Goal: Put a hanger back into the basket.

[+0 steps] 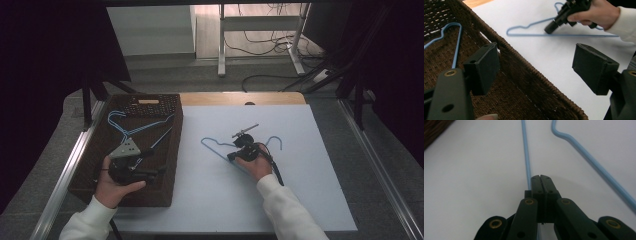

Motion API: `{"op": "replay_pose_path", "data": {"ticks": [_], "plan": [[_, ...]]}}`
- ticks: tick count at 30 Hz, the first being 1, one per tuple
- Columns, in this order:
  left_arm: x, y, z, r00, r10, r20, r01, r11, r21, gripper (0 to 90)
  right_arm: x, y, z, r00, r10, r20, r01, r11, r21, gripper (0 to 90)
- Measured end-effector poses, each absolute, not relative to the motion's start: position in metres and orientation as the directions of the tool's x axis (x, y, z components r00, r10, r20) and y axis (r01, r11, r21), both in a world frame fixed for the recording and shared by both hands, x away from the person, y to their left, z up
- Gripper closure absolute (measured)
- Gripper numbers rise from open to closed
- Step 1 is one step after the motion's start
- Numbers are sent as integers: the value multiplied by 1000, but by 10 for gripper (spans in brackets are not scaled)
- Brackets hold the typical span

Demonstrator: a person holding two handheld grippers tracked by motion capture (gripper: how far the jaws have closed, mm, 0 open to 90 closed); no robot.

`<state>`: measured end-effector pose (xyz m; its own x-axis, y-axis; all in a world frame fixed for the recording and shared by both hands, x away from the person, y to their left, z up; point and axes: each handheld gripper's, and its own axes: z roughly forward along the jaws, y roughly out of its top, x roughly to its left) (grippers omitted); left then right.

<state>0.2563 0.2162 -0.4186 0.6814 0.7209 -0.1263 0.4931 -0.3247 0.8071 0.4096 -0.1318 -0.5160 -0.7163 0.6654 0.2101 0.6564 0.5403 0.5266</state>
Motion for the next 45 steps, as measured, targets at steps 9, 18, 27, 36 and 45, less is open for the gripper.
{"op": "replay_pose_path", "data": {"ticks": [9, 18, 27, 36, 45], "plan": [[254, 215, -415, 685, 718, -123, 485, -324, 812, 212, 355, -122, -516, -797, 555, 241, 592, 636, 495, 898], [255, 213, -414, 691, 712, -124, 481, -326, 814, 212, 309, -126, -517, -841, 461, 284, 541, 695, 473, 898], [255, 212, -415, 692, 711, -125, 484, -328, 811, 212, 286, -164, -510, -830, 482, 280, 555, 658, 509, 898], [256, 211, -415, 694, 710, -123, 482, -330, 812, 212, 328, -189, -507, -726, 655, 210, 650, 554, 520, 898], [253, 216, -414, 687, 715, -126, 482, -320, 816, 213, 312, -211, -504, -699, 692, 181, 673, 550, 495, 898]]}}
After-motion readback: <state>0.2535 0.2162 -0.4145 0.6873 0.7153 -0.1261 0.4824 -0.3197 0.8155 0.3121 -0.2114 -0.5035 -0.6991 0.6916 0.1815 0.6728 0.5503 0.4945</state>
